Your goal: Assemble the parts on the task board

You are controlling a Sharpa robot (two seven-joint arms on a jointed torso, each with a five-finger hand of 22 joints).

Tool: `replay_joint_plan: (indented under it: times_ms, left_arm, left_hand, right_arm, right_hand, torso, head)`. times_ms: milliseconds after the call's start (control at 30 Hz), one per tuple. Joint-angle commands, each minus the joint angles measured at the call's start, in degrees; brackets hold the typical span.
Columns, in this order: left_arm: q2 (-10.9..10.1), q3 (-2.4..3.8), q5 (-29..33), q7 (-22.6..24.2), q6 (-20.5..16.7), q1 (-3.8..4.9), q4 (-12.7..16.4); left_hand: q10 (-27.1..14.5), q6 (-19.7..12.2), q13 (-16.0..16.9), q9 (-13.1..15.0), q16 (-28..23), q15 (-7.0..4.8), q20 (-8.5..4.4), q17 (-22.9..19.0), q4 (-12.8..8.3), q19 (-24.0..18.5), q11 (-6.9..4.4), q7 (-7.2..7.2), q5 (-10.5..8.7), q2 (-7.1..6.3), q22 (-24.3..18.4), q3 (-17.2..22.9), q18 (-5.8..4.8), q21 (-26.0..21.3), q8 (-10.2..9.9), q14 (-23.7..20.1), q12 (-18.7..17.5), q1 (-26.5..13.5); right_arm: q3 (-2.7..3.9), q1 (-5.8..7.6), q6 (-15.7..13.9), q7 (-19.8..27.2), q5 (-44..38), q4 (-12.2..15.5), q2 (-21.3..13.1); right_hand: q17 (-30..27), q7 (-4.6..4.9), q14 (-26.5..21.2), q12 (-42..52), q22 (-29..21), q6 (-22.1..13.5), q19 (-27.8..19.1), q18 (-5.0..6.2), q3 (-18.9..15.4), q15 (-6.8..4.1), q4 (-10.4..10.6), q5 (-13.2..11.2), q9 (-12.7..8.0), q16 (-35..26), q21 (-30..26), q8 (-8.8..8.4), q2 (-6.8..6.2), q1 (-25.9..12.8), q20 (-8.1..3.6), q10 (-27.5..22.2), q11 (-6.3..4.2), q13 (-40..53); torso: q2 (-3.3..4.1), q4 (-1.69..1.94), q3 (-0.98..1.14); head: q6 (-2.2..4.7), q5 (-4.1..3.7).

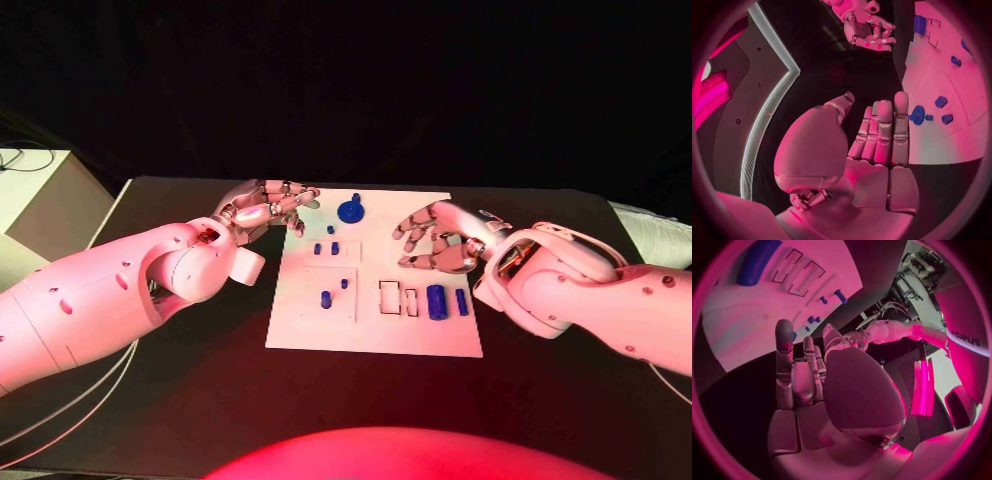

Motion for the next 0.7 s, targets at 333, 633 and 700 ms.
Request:
replay_joint_plan:
  times_ms: [333,633,700]
  left_arm:
    - [-0.4,0.05,0.2,2.7,-0.8,-0.53,0.7]
    - [-1.4,0.05,0.2,2.9,-1.3,-0.64,1.1]
    - [-1.4,0.05,0.2,2.9,-1.3,-0.65,1.2]
  left_hand:
    - [1.2,-0.6,0.6,0.0,0.0,-0.24,-0.02,-0.2,0.4,-0.4,-0.21,-0.19,0.23,0.17,-0.1,-0.8,0.89,-0.5,0.5,-0.5,1.7,0.9]
    - [1.2,-0.6,0.7,0.0,0.0,-0.25,-0.03,-0.2,0.5,-0.4,-0.23,-0.21,0.22,0.17,-0.1,-0.8,0.89,-0.5,0.6,-0.5,1.8,0.9]
    - [1.2,-0.6,0.7,0.0,0.0,-0.25,-0.03,-0.2,0.5,-0.4,-0.23,-0.21,0.22,0.17,-0.1,-0.8,0.89,-0.5,0.6,-0.5,1.8,0.9]
  right_arm:
    - [-0.32,0.85,7.4,-14.2,8.3,0.7,-5.8]
    - [-0.86,-0.71,8.9,-22.1,3.6,2.6,-6.9]
    - [-0.93,-1.22,9.0,-22.7,2.6,2.7,-6.8]
  right_hand:
    - [18.5,-3.55,4.1,58.3,19.5,5.1,7.3,-4.08,0.7,-2.88,0.1,-1.7,2.5,9.7,19.6,8.05,-1.72,-12.5,-2.55,15.0,-3.57,67.0]
    - [23.8,-4.21,5.0,62.6,25.2,5.6,8.8,-5.06,-5.2,-3.24,0.3,3.4,3.0,12.0,25.2,10.28,-1.52,-18.2,-2.88,18.1,-4.07,74.0]
    - [24.7,-4.24,5.2,63.2,26.4,5.5,9.1,-5.26,-7.0,-3.26,0.3,3.6,3.1,12.3,26.3,10.59,-0.85,-19.0,-2.9,18.7,-4.09,75.0]
  torso:
    - [-0.15,-0.37,0.04]
    - [-0.25,-0.23,-0.17]
    - [-0.27,-0.21,-0.18]
  head:
    - [-0.05,-3.05]
    - [-0.52,-4.23]
    - [-0.62,-4.23]
